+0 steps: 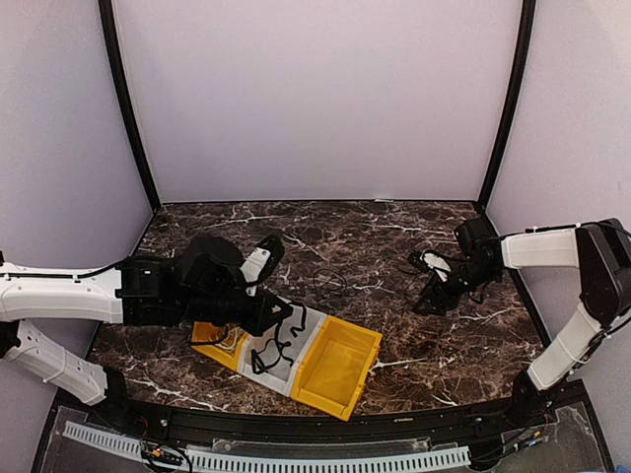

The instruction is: Untangle the cables

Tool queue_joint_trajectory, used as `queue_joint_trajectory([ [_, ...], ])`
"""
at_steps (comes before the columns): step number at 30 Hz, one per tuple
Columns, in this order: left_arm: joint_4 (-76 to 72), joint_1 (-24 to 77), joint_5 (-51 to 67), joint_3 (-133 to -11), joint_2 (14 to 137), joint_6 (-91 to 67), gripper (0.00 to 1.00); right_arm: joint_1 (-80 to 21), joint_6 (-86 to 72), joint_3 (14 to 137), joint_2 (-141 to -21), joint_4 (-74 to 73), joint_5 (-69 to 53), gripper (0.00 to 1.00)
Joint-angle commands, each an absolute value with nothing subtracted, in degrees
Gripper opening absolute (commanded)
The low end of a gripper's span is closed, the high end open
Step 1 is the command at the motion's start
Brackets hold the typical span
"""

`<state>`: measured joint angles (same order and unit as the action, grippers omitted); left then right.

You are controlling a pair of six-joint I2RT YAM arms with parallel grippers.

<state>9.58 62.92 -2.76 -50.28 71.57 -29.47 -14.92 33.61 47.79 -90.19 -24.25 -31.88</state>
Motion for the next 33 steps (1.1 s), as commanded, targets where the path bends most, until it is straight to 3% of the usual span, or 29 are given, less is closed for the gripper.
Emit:
queue_joint_trajectory([
  [1, 13.45, 63.11, -6.99, -50.47, 72.49, -31.36, 0.0, -14.68, 34.18, 49.16, -91.03, -24.69, -33.04, 0.68],
  [20, 26.92, 63.11, -12.82, -67.38, 92.91, -27.83, 0.01, -14.67, 34.73, 49.24, -90.29, -25.94, -33.28, 0.72],
  [21, 27.52, 63.11, -12.46, -67.7, 92.55, -27.89, 0.04, -14.68, 34.72, 49.22, -90.29, -25.95, -33.35, 0.72],
  [24, 29.12, 63.11, -12.67, -68.95, 90.17, -28.96, 0.29, -14.64, 34.76, 49.3, -90.22, -26.09, -33.61, 0.72],
  [26, 30.36, 63.11, -12.77, -69.3, 87.89, -29.46, 0.4, -14.68, 34.81, 49.35, -90.28, -26.23, -33.74, 0.73],
  [28, 31.25, 63.11, -11.45, -69.06, 85.01, -29.39, 0.46, -14.63, 34.89, 49.35, -90.29, -26.33, -33.88, 0.73],
  [33, 30.38, 64.12, -3.39, -63.74, 77.05, -25.83, 0.49, -14.68, 34.97, 49.47, -90.29, -26.47, -34.25, 0.73],
])
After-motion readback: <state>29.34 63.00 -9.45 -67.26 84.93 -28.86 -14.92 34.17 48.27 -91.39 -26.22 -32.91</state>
